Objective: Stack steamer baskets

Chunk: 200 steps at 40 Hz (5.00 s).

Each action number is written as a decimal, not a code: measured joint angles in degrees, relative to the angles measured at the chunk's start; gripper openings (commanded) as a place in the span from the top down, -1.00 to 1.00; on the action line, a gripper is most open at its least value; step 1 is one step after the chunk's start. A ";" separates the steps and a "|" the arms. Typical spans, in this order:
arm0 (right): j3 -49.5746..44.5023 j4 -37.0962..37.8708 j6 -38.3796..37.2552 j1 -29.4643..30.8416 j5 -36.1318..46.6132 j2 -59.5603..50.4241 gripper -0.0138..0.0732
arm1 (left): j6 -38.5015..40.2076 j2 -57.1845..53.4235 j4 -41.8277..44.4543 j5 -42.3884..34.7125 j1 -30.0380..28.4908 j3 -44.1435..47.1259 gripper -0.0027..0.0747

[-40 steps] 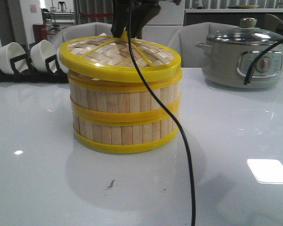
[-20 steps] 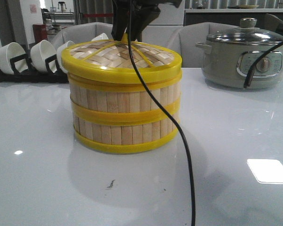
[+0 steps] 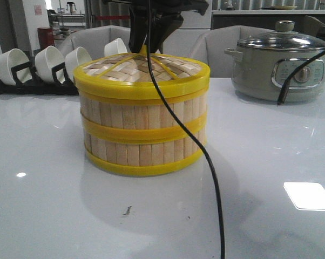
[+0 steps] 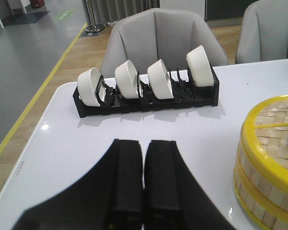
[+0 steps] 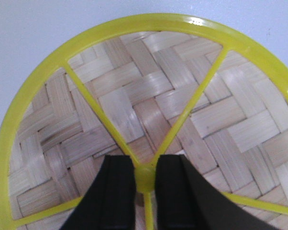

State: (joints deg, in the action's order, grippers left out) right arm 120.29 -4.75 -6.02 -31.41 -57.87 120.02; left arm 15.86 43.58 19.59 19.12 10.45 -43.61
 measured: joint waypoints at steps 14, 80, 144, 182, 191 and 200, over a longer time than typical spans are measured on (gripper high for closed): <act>0.00 0.00 0.00 0.00 0.10 0.00 0.38 | 0.00 0.00 0.00 0.00 0.00 0.00 0.71; 0.00 1.57 0.00 0.00 0.96 0.00 -0.13 | 0.00 0.00 0.00 0.00 0.00 0.00 0.71; 0.85 13.84 -1.57 0.00 1.88 -16.16 0.55 | 0.00 0.00 0.00 0.00 0.00 0.00 0.71; 1.09 20.65 -5.01 0.00 -2.10 -22.99 0.55 | 0.00 0.00 0.00 0.00 0.00 0.00 0.71; 1.09 20.65 -5.01 0.00 -2.10 -22.99 0.55 | 0.00 0.00 0.00 0.00 0.00 0.00 0.71; 1.09 20.65 -5.01 0.00 -2.14 -22.99 0.55 | 0.00 0.00 0.00 0.00 0.00 0.00 0.71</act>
State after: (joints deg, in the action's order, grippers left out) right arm 121.37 15.90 -11.03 -31.41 -60.01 97.03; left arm 15.86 43.58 19.59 19.12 10.45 -43.61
